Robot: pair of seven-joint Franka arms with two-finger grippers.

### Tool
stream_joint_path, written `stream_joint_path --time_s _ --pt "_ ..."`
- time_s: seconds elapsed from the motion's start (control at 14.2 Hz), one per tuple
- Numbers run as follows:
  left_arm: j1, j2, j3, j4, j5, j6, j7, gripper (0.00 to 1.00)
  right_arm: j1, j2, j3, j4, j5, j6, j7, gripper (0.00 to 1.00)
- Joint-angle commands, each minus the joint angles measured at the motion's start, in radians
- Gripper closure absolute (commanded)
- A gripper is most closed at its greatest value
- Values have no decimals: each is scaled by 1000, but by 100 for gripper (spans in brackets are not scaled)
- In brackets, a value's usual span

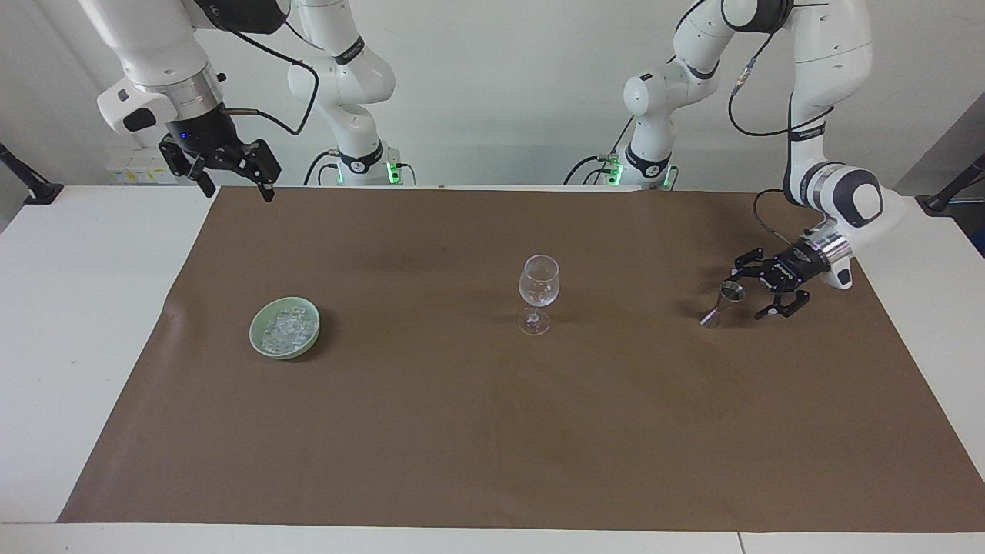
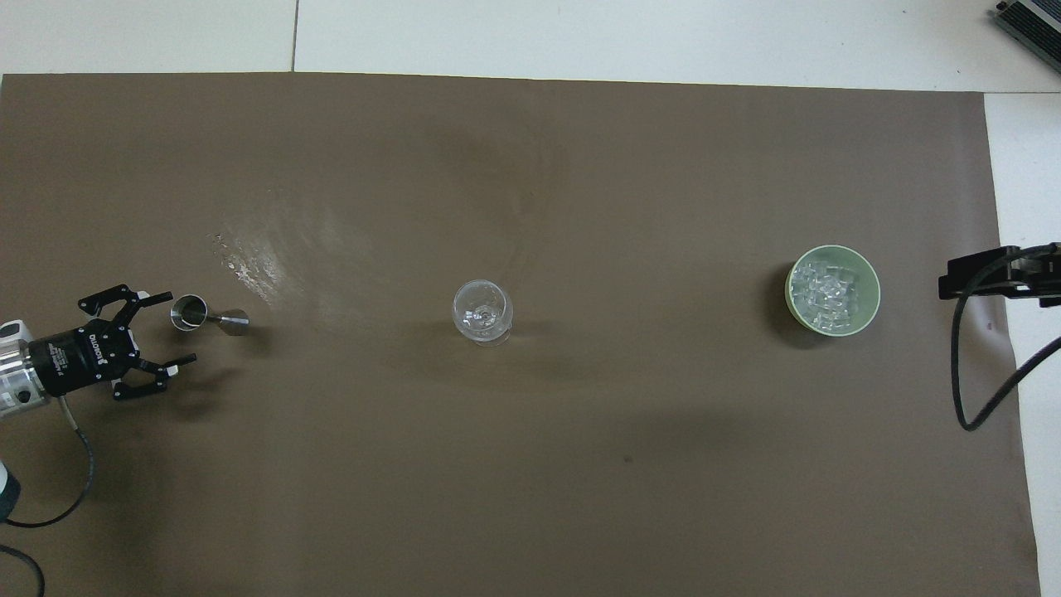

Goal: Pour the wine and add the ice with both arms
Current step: 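Close the left gripper around the silver jigger cup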

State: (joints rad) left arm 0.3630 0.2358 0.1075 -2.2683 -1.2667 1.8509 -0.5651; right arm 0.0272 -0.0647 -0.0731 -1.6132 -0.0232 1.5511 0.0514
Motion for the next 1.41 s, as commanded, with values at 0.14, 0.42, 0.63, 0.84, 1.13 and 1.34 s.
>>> stream_joint_path --time_s 0.14,0.42,0.63,0.84,1.13,1.34 --pt "-12 -38 -11 -77 -112 24 66 0 -4 -20 3 -19 2 -6 -24 0" --pt "-19 -27 -11 -79 -157 24 71 0 -4 -20 3 -19 3 -6 -24 0" --pt "-24 -23 -12 -89 -184 25 74 0 -4 -20 3 -19 2 -6 -24 0" --pt "-32 -18 -12 -122 -249 22 100 0 -4 -20 3 -19 3 -6 -24 0" --pt "-32 14 -14 -131 -307 8 131 0 -4 -20 3 -19 2 -6 -24 0" --pt "-30 43 -14 -129 -333 -15 169 0 -4 -20 3 -19 3 -6 -24 0"
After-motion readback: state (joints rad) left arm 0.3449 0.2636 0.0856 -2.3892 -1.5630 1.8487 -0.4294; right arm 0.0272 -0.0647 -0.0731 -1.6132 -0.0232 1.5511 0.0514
